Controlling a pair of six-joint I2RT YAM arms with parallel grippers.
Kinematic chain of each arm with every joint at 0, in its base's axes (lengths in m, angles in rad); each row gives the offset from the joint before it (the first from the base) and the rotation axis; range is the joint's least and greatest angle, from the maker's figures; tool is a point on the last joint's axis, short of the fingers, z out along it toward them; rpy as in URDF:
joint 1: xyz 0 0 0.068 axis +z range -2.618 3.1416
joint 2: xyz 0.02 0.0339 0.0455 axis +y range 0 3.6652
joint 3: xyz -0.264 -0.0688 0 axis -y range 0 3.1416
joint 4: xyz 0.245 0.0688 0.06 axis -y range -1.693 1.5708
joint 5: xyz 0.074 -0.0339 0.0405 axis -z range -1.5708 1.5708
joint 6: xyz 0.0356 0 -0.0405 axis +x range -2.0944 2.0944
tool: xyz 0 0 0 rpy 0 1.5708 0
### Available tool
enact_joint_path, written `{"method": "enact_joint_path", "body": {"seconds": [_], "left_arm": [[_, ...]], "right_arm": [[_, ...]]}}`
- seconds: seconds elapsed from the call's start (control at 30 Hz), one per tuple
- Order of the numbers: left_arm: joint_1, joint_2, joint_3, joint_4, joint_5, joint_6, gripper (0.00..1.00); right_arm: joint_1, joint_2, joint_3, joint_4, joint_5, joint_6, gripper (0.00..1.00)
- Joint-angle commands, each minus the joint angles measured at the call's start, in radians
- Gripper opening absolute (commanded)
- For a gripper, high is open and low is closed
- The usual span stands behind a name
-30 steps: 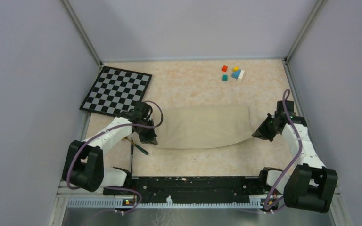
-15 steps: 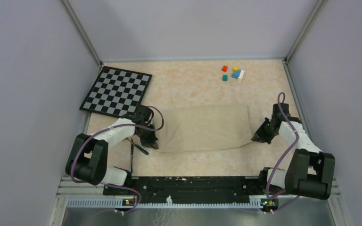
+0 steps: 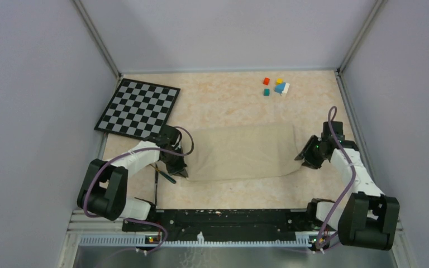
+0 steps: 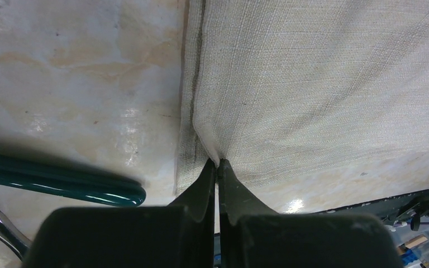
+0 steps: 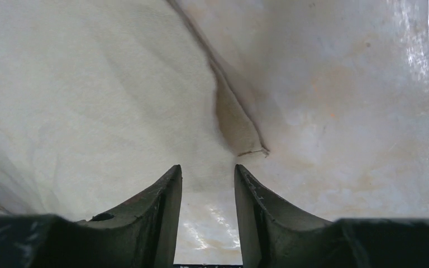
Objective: Fold the napkin into a case and place the utensils inside
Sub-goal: Smooth out the rectangle-folded napkin at the center of the board.
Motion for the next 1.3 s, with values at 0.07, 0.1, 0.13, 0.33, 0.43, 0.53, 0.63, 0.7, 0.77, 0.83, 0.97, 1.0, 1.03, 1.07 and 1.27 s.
{"method": "enact_joint_path", "body": {"seconds": [0.07,0.1,0.13,0.33,0.43,0.53,0.63,0.7,0.77,0.83,0.97,1.0,1.03,1.07,1.27], "left_arm": [[0.005,-0.042,-0.018,0.012,0.016,-0.007,0.00],[0.004,-0.043,-0.017,0.010,0.015,-0.006,0.00],[0.004,-0.044,-0.016,0.006,0.012,-0.007,0.00],[0.005,-0.048,-0.004,-0.003,0.012,-0.007,0.00],[0.005,-0.055,-0.001,-0.005,0.013,-0.005,0.00],[0.004,-0.059,0.003,-0.010,0.013,-0.005,0.00],[0.005,-0.060,-0.003,-0.007,0.024,-0.008,0.00],[0.005,-0.059,-0.009,-0.004,0.027,-0.010,0.00],[0.004,-0.056,-0.012,-0.004,0.030,-0.010,0.00],[0.004,-0.052,-0.007,-0.005,0.033,-0.008,0.00],[0.004,-0.044,0.033,-0.010,0.027,0.005,0.00],[0.005,-0.035,0.049,-0.013,0.027,0.009,0.00],[0.004,-0.022,0.064,-0.019,0.024,0.013,0.00],[0.004,-0.012,0.079,-0.022,0.024,0.018,0.00],[0.004,0.019,0.088,0.006,0.016,0.030,0.00]], "right_arm": [[0.042,-0.119,0.112,0.019,-0.033,-0.099,0.40],[0.063,-0.120,0.129,0.020,-0.032,-0.117,0.40],[0.089,-0.115,0.147,0.016,-0.021,-0.131,0.40],[0.303,-0.068,0.213,0.098,0.011,-0.141,0.42],[0.397,0.023,0.211,0.219,-0.089,-0.083,0.42],[0.539,0.135,0.195,0.398,-0.166,0.000,0.42],[0.627,0.262,0.183,0.578,-0.206,0.072,0.42],[0.640,0.345,0.191,0.660,-0.203,0.107,0.40],[0.640,0.404,0.202,0.685,-0.140,0.120,0.38],[0.639,0.440,0.214,0.714,-0.061,0.109,0.38],[0.619,0.472,0.193,0.737,0.017,0.139,0.37],[0.606,0.466,0.189,0.724,0.016,0.145,0.37],[0.592,0.454,0.198,0.662,0.032,0.149,0.37],[0.575,0.440,0.218,0.574,0.058,0.147,0.40],[0.394,0.197,0.205,0.114,0.147,0.073,0.61]]}}
